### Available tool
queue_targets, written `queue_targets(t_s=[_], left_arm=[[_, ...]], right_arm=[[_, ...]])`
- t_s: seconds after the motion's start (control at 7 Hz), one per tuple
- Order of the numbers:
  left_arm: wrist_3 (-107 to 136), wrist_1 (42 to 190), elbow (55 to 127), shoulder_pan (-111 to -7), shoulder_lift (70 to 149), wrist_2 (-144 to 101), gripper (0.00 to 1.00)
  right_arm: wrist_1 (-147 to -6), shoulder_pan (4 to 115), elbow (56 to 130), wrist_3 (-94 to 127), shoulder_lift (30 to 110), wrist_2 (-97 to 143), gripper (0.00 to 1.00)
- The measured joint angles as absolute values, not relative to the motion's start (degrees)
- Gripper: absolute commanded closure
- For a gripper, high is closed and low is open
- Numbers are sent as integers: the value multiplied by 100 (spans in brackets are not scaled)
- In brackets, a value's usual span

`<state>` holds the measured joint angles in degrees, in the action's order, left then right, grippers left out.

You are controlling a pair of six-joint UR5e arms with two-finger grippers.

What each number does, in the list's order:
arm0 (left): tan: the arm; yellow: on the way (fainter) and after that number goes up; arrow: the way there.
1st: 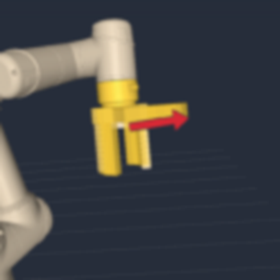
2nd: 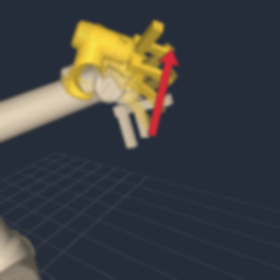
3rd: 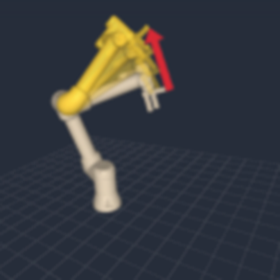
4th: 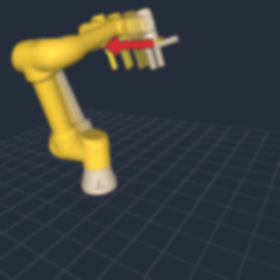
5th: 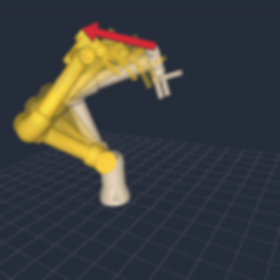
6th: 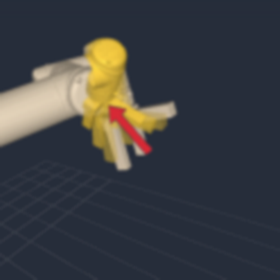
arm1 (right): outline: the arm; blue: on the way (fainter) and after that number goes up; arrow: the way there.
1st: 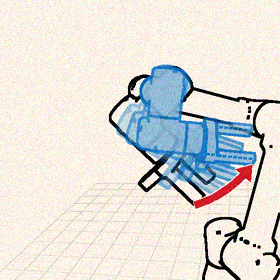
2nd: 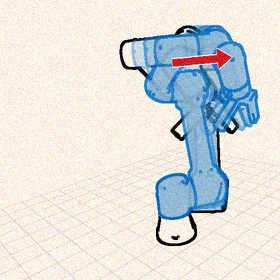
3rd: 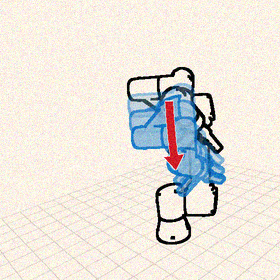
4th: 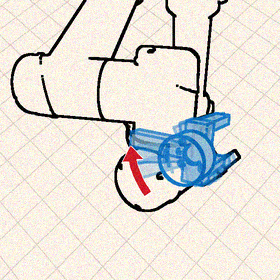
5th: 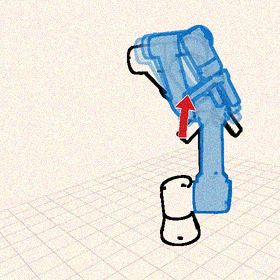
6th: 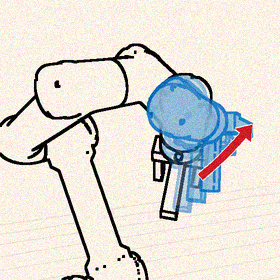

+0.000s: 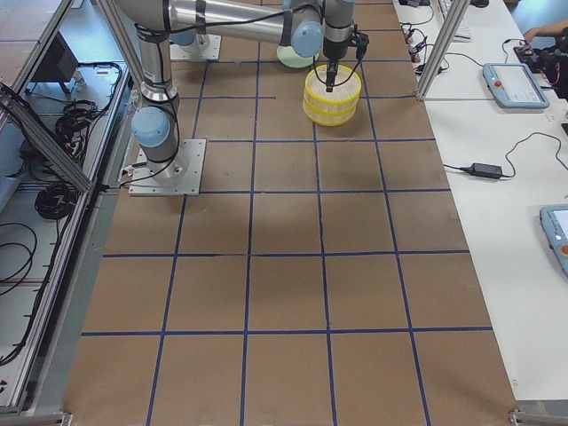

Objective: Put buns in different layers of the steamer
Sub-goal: 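Carry the brown bun to the steamer with the left gripper while the right withdraws, then lower the brown bun into the top tier and open the left gripper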

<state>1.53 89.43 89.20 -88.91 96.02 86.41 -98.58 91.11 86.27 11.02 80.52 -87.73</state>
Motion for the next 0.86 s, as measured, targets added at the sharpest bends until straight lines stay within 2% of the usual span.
queue_targets(t_s=[0.29, 0.71, 0.86], left_arm=[[605, 8474, 8898, -9146, 9749, 8169, 97], [2403, 6587, 8855, -10264, 10624, 7619, 97], [2940, 5931, 8814, -10546, 10985, 7434, 75]], right_arm=[[-8820, 9017, 8266, 758, 8630, -8808, 0], [-8275, 9126, 8178, 673, 8742, -8853, 0], [-8271, 9122, 8233, 660, 8744, -8853, 0]])
